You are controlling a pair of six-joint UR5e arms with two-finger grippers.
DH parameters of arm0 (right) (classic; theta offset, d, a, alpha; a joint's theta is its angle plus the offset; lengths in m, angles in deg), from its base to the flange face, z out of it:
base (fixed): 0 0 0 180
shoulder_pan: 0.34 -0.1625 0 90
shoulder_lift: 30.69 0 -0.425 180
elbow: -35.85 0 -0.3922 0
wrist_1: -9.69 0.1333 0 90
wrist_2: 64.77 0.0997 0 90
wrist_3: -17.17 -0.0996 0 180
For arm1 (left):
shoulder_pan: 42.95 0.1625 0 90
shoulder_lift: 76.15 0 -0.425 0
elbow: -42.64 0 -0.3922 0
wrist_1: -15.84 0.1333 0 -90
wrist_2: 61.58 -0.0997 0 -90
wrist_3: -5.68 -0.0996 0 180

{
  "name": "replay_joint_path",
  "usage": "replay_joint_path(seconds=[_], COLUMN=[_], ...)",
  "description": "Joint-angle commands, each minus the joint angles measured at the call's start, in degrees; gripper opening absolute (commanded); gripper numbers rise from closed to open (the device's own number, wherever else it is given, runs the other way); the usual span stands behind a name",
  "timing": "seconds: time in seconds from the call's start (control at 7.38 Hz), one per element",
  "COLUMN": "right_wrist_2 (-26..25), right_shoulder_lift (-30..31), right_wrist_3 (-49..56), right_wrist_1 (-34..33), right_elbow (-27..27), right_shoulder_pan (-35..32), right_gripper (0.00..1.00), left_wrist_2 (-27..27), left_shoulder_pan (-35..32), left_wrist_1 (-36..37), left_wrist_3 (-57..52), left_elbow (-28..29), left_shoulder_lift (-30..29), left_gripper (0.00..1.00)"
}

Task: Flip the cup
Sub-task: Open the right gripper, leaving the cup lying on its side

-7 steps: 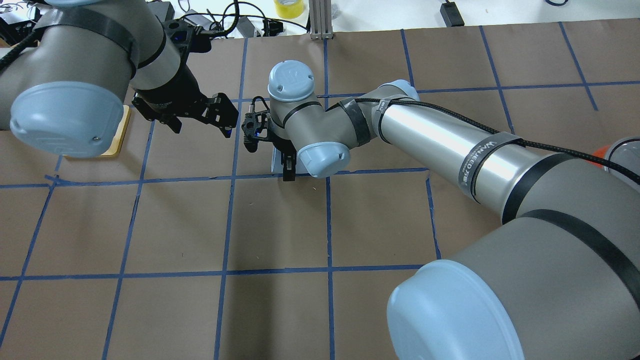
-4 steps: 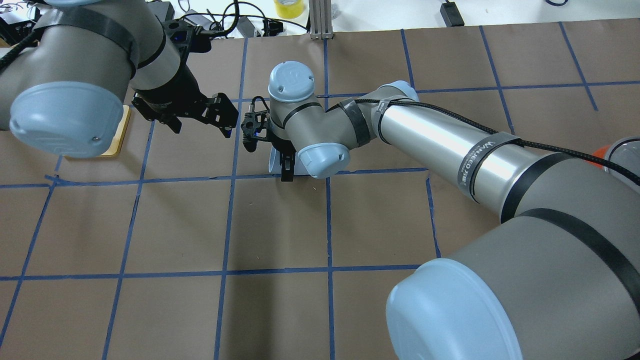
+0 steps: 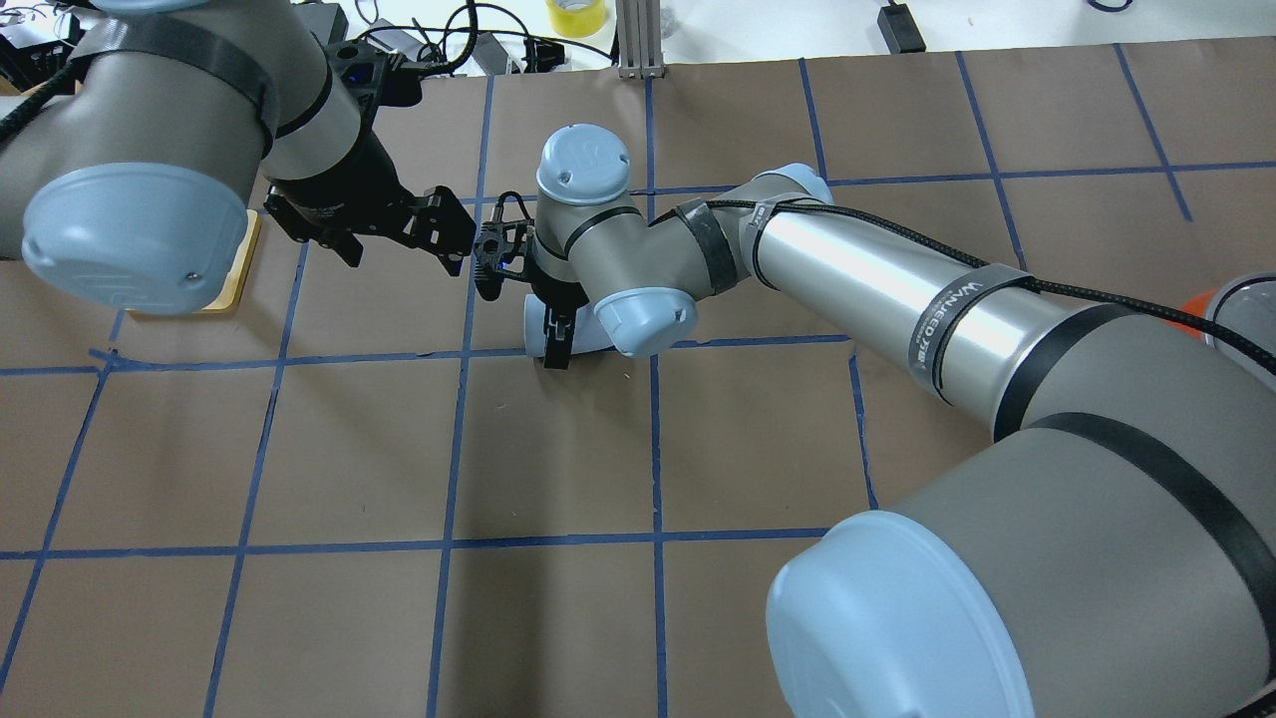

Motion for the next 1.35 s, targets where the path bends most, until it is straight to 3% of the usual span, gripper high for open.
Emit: replay_joint_path(seconds=[0.0,0.54,0.68,1.22], right_wrist_2=[-0.18,-0.18,-0.09,-1.84], right_shoulder_lift=[1.22,5.69,9.02,20.89], right_wrist_3=[-0.1,-3.59,-3.71,-9.58], right_wrist_1=[0.24,2.69,8.62,19.89], right_elbow=[-0.26,-0.09,0.09,1.06], right_shoulder_pan=[1.25,4.67,7.48,13.91], right_gripper=[0.99,1.0,1.0,1.0], left_wrist_2=[0.0,0.0,0.0,0.0], left_shoulder_pan=[0.0,0.0,0.0,0.09], left_wrist_1=[0.03,0.03,-0.05,0.03], left_wrist_3=[0.03,0.03,-0.06,-0.06], left_elbow=[0.02,0.02,0.02,0.02], left_shoulder_lift=[-0.03,0.05,0.05,-0.03], left_gripper=[1.0,1.0,1.0,1.0])
